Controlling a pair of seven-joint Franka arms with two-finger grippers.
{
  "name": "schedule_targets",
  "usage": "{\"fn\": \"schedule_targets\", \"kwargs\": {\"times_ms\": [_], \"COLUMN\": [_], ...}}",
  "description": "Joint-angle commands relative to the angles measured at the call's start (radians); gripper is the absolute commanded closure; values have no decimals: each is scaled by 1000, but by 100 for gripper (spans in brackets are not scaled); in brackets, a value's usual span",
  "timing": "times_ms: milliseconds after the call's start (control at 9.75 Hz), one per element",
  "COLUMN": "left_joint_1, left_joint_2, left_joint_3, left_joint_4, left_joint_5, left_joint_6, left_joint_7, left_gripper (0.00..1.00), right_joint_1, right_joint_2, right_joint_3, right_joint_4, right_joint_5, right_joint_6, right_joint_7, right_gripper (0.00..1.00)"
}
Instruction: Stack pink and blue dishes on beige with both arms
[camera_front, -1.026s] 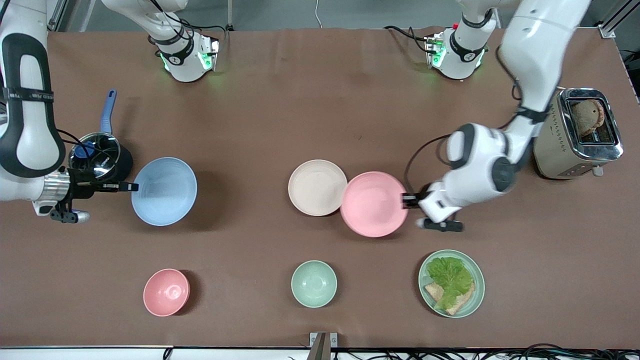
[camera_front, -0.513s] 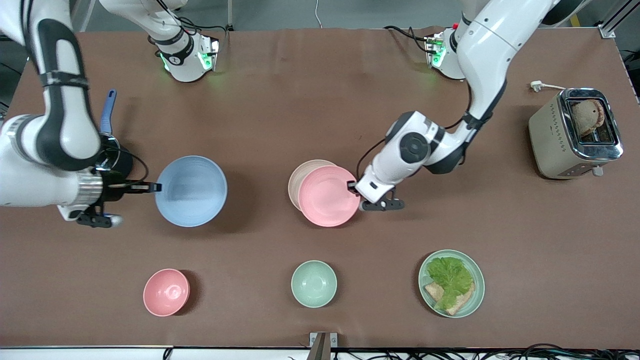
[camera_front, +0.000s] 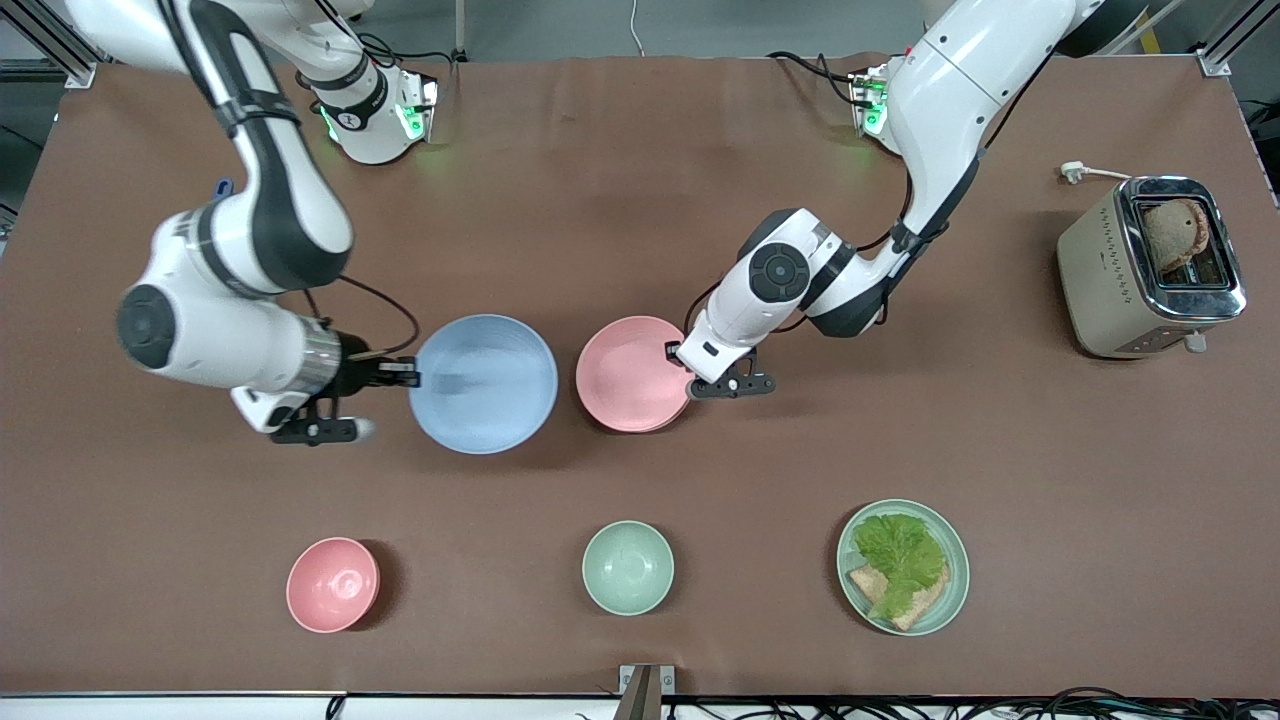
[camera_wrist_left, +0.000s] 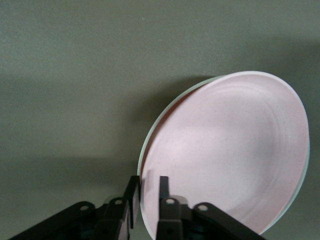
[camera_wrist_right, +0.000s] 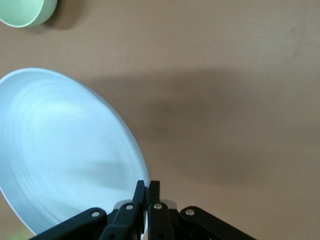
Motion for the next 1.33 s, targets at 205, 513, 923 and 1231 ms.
{"fn": "schedule_targets", "kwargs": {"times_ms": [205, 513, 923, 1231], "left_joint_1": [9, 21, 64, 70], "left_joint_2": [-151, -312, -524, -629], "left_joint_3": [20, 150, 298, 429], "left_joint_4": [-15, -14, -3, 73], "left_joint_5": [71, 75, 60, -116], "left_joint_6": [-189, -309, -413, -563], "left_joint_7": [-26, 88, 274, 543], "left_gripper": [0, 0, 0, 0], "right_joint_1": [87, 121, 171, 170], "right_joint_2": [13, 107, 162, 196], "right_joint_3": [40, 160, 185, 185], "right_joint_4": [-73, -135, -139, -140], "right_joint_5": [-20, -22, -25, -29], "right_joint_6": [132, 397, 444, 444], "right_joint_7": [124, 264, 332, 330], "right_gripper": [99, 99, 97, 92]}}
